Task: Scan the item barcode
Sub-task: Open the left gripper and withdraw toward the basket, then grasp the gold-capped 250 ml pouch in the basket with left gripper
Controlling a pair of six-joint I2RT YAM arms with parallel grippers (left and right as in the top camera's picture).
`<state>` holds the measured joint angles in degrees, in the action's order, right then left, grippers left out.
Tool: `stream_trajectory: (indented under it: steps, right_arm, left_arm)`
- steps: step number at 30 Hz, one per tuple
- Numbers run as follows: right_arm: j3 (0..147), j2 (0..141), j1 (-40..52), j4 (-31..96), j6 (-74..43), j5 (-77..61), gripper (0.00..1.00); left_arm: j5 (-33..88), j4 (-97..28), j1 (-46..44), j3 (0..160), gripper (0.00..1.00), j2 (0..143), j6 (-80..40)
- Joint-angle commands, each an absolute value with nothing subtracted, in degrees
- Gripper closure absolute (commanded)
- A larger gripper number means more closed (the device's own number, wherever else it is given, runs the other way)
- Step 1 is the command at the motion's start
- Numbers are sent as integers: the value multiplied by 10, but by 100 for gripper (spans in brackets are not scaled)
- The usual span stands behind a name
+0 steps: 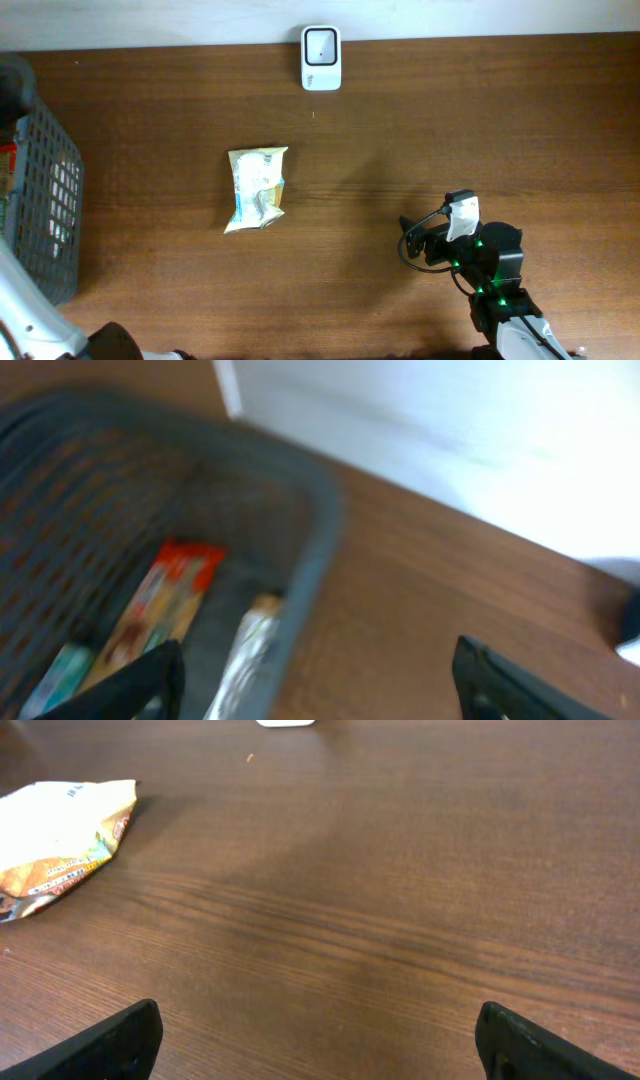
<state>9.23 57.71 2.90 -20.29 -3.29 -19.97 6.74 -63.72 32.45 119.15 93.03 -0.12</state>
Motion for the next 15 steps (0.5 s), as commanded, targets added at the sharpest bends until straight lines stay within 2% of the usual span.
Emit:
stream_trajectory:
  steps: [1, 5, 10, 15]
  right_arm:
    - [101, 566, 25, -247, -28, -247, 2]
    - [100, 447, 25, -310, -9, -281, 2]
    - [69, 262, 25, -253, -4, -280, 1]
    - [44, 152, 25, -190, -4, -238, 2]
  left_arm:
    - [62, -651, 379, 1194, 23, 929, -31]
    - [62, -651, 406, 1188, 23, 930, -32]
    - [44, -653, 408, 1188, 23, 950, -32]
    - [44, -653, 408, 1188, 24, 978, -32]
